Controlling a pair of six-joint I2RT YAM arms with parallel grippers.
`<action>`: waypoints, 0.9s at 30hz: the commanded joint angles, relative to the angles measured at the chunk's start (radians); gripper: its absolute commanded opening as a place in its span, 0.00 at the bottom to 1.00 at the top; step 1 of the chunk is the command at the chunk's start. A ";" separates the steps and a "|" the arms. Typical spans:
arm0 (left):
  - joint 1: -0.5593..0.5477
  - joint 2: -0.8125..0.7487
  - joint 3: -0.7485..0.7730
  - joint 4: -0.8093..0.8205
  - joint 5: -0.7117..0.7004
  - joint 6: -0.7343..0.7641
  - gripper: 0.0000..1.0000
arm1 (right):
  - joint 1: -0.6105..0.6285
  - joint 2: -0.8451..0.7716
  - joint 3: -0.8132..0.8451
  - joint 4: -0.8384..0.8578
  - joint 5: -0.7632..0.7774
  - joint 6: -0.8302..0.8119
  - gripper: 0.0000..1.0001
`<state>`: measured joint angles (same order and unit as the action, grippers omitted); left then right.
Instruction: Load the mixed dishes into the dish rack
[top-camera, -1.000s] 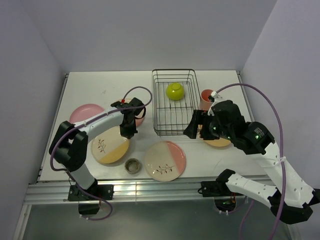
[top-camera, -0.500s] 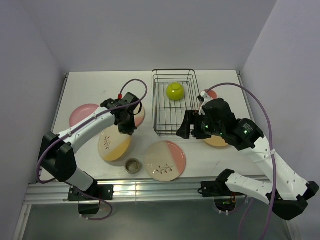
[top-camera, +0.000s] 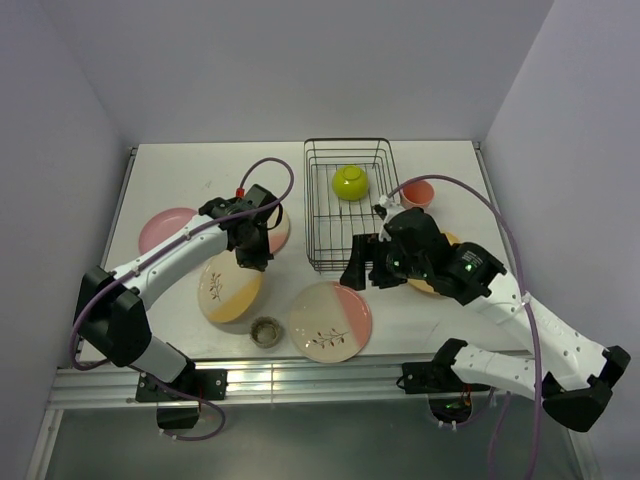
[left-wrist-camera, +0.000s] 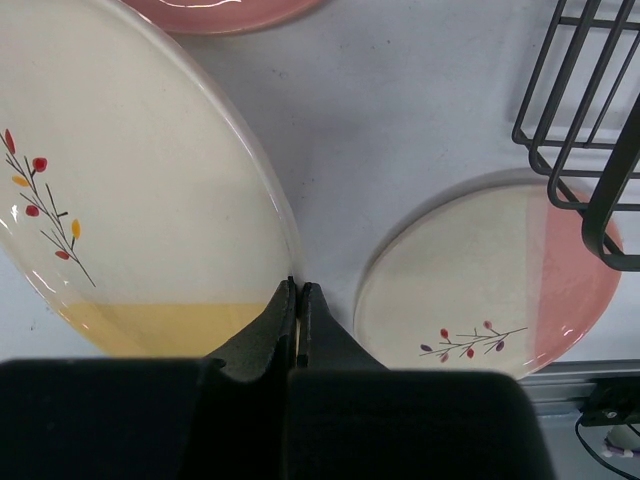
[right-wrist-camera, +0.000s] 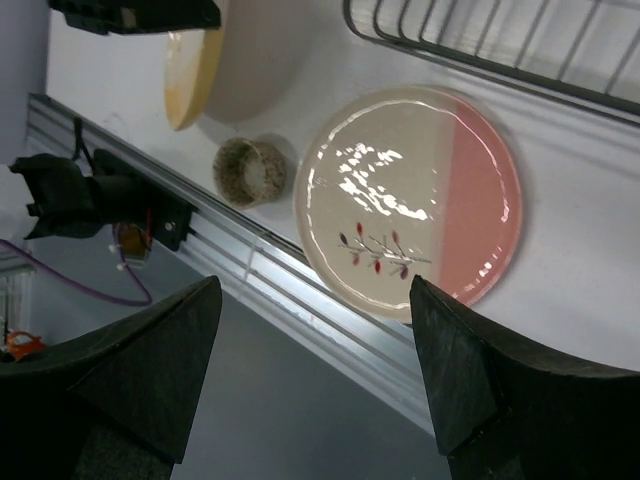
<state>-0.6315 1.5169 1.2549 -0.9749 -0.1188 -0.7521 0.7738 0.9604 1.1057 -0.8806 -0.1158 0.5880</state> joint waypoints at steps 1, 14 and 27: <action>-0.002 -0.050 0.046 -0.007 0.018 0.014 0.00 | 0.031 0.026 -0.035 0.164 0.005 0.058 0.83; -0.002 -0.057 0.094 -0.038 0.047 0.008 0.00 | 0.317 0.268 -0.122 0.678 0.263 0.229 0.82; 0.000 -0.078 0.083 -0.047 0.077 0.008 0.00 | 0.349 0.386 -0.299 1.061 0.283 0.394 0.79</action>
<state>-0.6315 1.4895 1.2942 -1.0164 -0.0635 -0.7460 1.1030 1.3144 0.8150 0.0185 0.1490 0.9375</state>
